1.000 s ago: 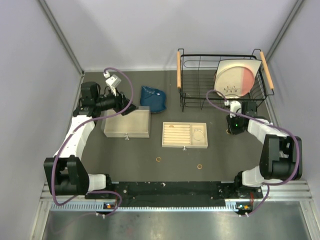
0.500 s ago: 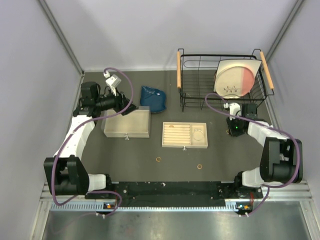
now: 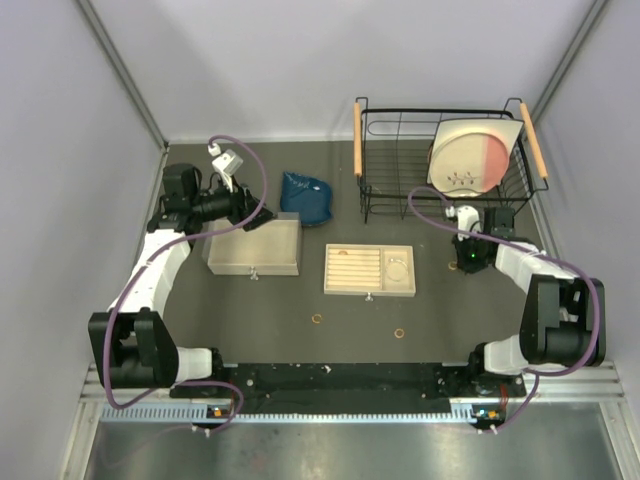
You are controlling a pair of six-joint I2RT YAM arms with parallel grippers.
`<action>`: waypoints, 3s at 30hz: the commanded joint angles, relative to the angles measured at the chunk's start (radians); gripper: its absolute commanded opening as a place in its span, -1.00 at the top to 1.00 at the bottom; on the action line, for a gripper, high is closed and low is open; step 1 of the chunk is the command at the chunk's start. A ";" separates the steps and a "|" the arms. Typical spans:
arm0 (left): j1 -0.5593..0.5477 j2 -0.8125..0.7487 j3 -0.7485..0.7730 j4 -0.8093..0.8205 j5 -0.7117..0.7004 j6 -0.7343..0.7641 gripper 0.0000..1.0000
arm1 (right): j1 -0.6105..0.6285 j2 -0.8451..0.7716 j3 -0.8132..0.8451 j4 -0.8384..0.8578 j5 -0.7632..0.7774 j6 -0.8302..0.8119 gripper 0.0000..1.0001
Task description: Organize the mixed jewelry
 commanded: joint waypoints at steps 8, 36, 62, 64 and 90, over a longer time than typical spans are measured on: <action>-0.003 -0.012 -0.007 0.036 0.028 0.011 -0.32 | -0.005 -0.077 0.003 -0.101 -0.120 -0.122 0.98; -0.005 -0.008 -0.012 0.031 0.023 0.020 -0.33 | 0.052 -0.049 0.056 -0.015 -0.014 -0.025 0.63; -0.003 -0.006 -0.010 0.027 0.025 0.025 -0.32 | 0.053 0.006 0.064 0.003 -0.005 -0.030 0.55; -0.003 -0.006 -0.012 0.027 0.025 0.025 -0.32 | 0.053 0.010 0.063 0.009 -0.005 -0.031 0.55; -0.003 -0.014 -0.013 0.013 0.028 0.043 -0.32 | 0.086 0.018 0.056 0.002 0.037 -0.040 1.00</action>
